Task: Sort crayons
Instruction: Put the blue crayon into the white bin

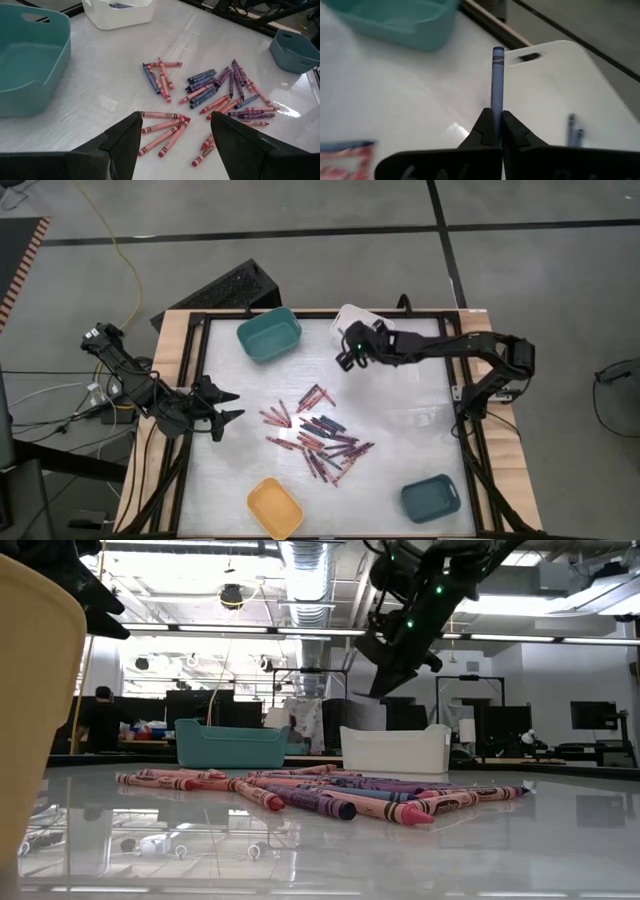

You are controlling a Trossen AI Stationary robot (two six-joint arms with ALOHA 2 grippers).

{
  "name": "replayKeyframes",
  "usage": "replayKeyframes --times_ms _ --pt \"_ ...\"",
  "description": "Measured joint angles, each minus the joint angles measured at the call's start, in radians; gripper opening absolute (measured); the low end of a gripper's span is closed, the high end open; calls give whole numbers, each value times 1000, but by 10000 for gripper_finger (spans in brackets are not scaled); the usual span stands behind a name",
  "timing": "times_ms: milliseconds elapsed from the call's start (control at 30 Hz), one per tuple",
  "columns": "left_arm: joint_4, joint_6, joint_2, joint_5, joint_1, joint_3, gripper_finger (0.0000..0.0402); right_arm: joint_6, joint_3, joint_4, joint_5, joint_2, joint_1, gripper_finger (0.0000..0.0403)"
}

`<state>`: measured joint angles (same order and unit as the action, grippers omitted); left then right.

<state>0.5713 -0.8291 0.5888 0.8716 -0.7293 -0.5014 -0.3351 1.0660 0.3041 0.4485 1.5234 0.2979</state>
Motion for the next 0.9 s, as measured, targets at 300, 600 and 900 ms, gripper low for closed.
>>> replayKeyframes --times_ms 300,600,900 --pt "0 22 0 2 0 0 228 4 0 2 -1 0 98 5" --pt "0 28 0 7 0 0 228 3 1 59 -3 30 159 5" --pt "-1 23 0 7 0 0 228 -64 1 60 -30 150 211 29"
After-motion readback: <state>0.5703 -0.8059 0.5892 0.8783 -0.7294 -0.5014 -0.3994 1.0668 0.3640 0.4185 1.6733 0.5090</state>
